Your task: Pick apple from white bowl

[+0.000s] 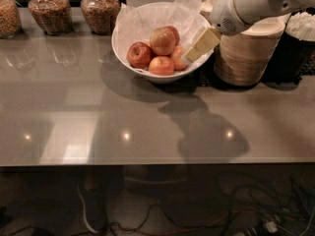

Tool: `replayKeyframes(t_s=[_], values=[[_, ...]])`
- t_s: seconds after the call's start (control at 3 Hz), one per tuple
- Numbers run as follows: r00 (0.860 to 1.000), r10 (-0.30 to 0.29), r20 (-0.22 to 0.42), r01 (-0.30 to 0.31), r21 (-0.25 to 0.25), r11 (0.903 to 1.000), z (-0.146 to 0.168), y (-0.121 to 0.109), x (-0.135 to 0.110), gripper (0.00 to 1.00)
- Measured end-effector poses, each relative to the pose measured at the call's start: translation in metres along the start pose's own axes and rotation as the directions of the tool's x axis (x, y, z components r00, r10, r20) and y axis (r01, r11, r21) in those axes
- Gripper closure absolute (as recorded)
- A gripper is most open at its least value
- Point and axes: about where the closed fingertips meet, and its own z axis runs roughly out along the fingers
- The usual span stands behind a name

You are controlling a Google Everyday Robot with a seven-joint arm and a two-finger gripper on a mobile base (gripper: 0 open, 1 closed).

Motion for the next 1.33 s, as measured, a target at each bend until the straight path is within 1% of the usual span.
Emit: replayKeyframes(t_s=[0.33,1.0,1.33], values=[[0.999,-0.003,0.035,0.004,-0.038,0.9993,0.032,-0.006,-0.027,0.0],[0.999,-0.009,0.05,0.011,-0.03,0.9995,0.034,-0.004,-0.032,0.0],[0.994,0.009,0.106,-0.007,-0.028,0.9996,0.045,0.003,-0.039,0.19]])
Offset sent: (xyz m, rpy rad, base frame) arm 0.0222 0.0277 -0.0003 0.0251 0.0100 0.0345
